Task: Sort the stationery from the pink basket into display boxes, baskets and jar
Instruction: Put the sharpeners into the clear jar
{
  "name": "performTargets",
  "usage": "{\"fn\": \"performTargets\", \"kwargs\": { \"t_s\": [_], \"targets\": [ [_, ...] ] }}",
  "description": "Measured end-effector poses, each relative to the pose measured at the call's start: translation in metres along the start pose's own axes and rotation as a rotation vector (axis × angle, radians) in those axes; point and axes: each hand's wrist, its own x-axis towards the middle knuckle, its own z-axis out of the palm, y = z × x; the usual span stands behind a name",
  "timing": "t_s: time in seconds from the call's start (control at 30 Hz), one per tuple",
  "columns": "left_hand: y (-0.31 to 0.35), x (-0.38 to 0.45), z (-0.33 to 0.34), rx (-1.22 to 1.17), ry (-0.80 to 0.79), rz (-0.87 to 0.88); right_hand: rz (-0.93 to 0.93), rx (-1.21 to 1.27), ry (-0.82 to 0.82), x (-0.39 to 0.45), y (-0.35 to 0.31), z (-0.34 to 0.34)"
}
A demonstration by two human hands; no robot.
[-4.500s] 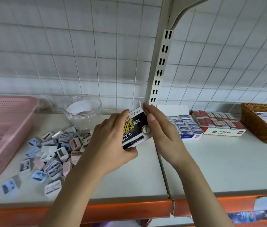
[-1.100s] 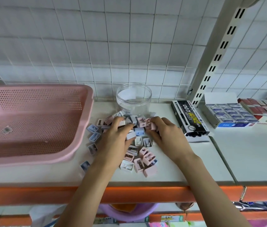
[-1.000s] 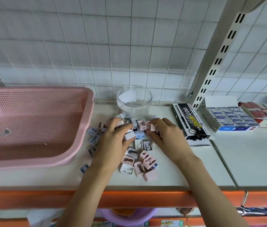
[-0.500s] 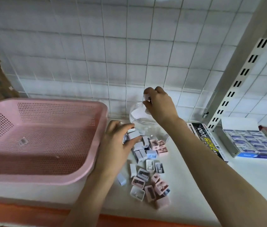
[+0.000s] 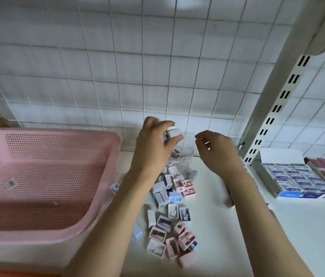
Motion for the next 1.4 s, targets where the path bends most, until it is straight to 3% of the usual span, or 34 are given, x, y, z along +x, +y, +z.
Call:
{"fn": "performTargets", "kwargs": {
  "t_s": [0.27,0.37,0.53,0.73,0.83,0.9,0.97,1.03,1.1,1.13,1.17,1.27,1.4],
  "targets": [
    [-0.010,0.031,0.058,0.013,-0.341,-0.003,0.105,0.047,-0.001,-0.071,0.046,-0.003],
    [-0.010,0.030,0.058,0.075,-0.467,-0.027,0.124,0.043,-0.032,-0.080,0.054,0.002],
    [-0.010,0.034,0.048,0.259,-0.811,-0.077,0.090,0.059,-0.057,-0.082,0.051,0.008],
    [-0.007,0.041,0.043,0.365,-1.018,-0.064,0.026,0.032,-0.159,-0.081,0.045,0.015],
    [-0.007,0.035,0.038,0.434,-1.026,-0.032,0.003,-0.008,-0.204,-0.075,0.042,0.016],
    [-0.005,0.031,0.030,0.468,-0.947,0.052,-0.010,-0.012,-0.215,-0.066,0.038,0.016],
    [-0.003,0.023,0.017,0.468,-0.762,0.149,-0.044,-0.013,-0.245,-0.056,0.033,0.019],
    [-0.004,0.004,0.006,0.373,-0.456,0.221,-0.061,-0.016,-0.311,-0.050,0.029,0.026],
    [-0.010,-0.025,-0.002,0.281,-0.195,0.169,-0.060,-0.032,-0.370,-0.051,0.029,0.032],
    [-0.014,-0.040,-0.005,0.272,-0.146,0.101,-0.059,-0.032,-0.375,-0.052,0.029,0.034],
    [-0.017,-0.052,-0.007,0.288,-0.186,0.000,-0.060,-0.023,-0.372,-0.054,0.029,0.034],
    [-0.028,-0.072,-0.007,0.353,-0.504,-0.283,-0.071,0.047,-0.350,-0.063,0.027,0.029],
    [-0.034,-0.068,-0.011,0.360,-0.694,-0.347,-0.106,0.109,-0.435,-0.075,0.016,0.027]
  ]
}}
